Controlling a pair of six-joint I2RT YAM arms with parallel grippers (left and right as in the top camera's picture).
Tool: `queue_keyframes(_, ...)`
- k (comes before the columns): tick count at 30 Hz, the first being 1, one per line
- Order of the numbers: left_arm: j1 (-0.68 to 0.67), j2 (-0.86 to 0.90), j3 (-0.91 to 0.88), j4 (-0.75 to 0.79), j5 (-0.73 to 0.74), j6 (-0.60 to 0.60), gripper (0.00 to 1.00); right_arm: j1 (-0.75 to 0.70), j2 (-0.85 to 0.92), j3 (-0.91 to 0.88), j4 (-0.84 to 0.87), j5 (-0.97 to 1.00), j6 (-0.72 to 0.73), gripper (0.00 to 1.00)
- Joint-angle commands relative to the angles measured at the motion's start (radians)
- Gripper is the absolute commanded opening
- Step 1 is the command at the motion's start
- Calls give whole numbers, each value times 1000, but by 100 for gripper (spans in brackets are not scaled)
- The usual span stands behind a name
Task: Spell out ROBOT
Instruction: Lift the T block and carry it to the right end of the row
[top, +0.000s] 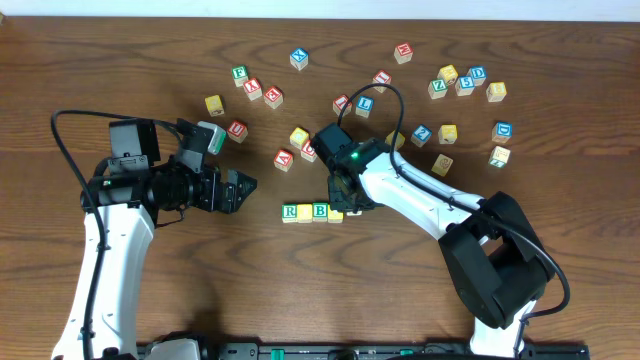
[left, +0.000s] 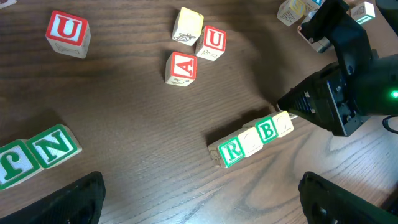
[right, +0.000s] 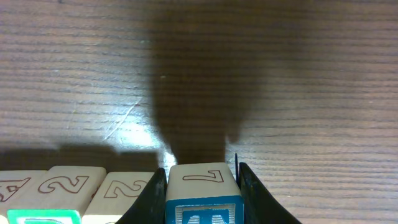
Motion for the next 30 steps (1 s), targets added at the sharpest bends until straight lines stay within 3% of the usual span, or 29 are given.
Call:
queue_keyframes(1,5,-5,10,0,2,9,98,7,-1,-10,-1,38,22,1)
queue_keyframes(30,5,-5,10,0,2,9,98,24,-1,-113,76,58,48,1)
